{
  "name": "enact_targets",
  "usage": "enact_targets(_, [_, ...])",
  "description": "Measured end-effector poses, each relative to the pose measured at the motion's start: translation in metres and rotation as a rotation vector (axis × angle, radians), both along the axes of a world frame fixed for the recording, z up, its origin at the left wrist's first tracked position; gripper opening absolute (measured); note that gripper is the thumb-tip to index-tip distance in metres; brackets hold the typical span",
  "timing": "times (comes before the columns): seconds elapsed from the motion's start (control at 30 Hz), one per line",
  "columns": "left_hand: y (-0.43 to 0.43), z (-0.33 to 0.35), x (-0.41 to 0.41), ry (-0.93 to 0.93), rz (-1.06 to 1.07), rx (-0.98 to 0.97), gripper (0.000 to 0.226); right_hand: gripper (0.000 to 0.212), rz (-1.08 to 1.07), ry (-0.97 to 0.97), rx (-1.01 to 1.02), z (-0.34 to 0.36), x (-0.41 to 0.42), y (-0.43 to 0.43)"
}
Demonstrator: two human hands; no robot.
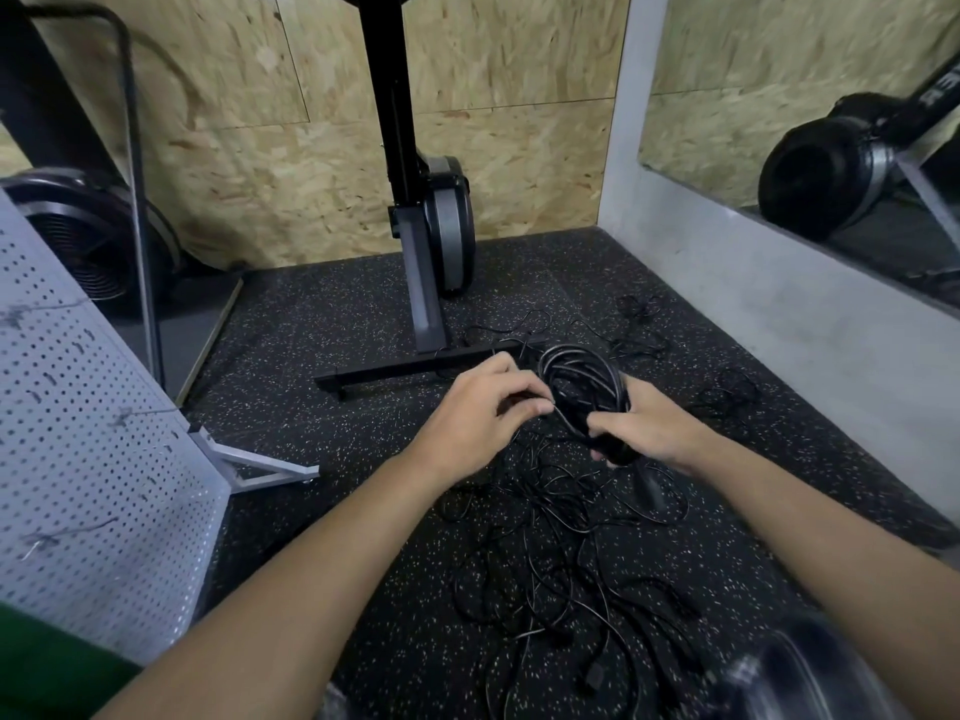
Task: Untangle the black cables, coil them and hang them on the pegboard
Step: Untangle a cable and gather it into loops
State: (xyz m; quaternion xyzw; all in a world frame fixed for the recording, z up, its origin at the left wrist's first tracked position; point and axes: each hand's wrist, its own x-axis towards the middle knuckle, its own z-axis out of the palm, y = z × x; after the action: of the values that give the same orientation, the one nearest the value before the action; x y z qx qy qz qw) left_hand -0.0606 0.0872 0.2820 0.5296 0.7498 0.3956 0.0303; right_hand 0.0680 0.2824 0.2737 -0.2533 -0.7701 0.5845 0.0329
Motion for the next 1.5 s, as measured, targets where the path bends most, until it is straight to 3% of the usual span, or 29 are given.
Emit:
enact_targets(0.2, [0.005,0.003,0.004,0.016,0.038,0.079,0.01,0.024,0.238,-0.136,-0.177,0.003,0.002,-0.014])
enact_targets(0.33, [0.006,0.006,0.005,-0.064,-0.02,0.024,0.027,0.027,0.354,-0.171,-0.27,0.003,0.001,-0.023])
enact_targets(0.57, [0.006,-0.01,0.003,-0.006,0.043,0.03,0.027,0.047,0.413,-0.202,-0.578,0.002,0.003,-0.024])
enact_targets(0.7, [0.008,-0.012,0.003,0.064,0.069,0.037,0.028,0.065,0.426,-0.125,-0.679,0.002,0.005,-0.022])
enact_targets(0.8, [0.007,-0.011,0.004,0.176,0.062,0.004,0.029,0.074,0.443,-0.091,-0.601,0.003,0.005,-0.025])
enact_targets(0.87, [0.006,-0.011,0.004,0.227,0.028,-0.013,0.032,0.063,0.41,-0.094,-0.497,0.003,0.005,-0.029])
enact_targets(0.97, [-0.004,-0.002,0.0,0.164,-0.035,-0.141,0.041,0.041,0.378,-0.126,-0.392,0.005,0.005,-0.028])
enact_targets(1.03, [-0.009,0.001,-0.003,0.22,-0.094,-0.281,0.064,0.036,0.37,-0.13,-0.309,0.007,0.006,-0.024])
enact_targets(1.1, [-0.011,-0.001,-0.004,0.367,-0.138,-0.416,0.103,0.032,0.356,-0.144,-0.255,0.008,0.007,-0.019])
enact_targets(1.17, [-0.009,-0.006,-0.007,0.519,-0.146,-0.45,0.122,0.03,0.359,-0.164,-0.221,0.007,0.008,-0.016])
enact_targets(1.33, [-0.01,-0.012,-0.013,0.566,-0.104,-0.464,0.123,0.036,0.443,-0.141,-0.179,0.005,0.008,-0.016])
enact_targets(1.5, [-0.01,-0.01,-0.003,0.63,-0.06,-0.494,0.107,0.039,0.526,-0.174,-0.147,0.007,0.01,-0.017])
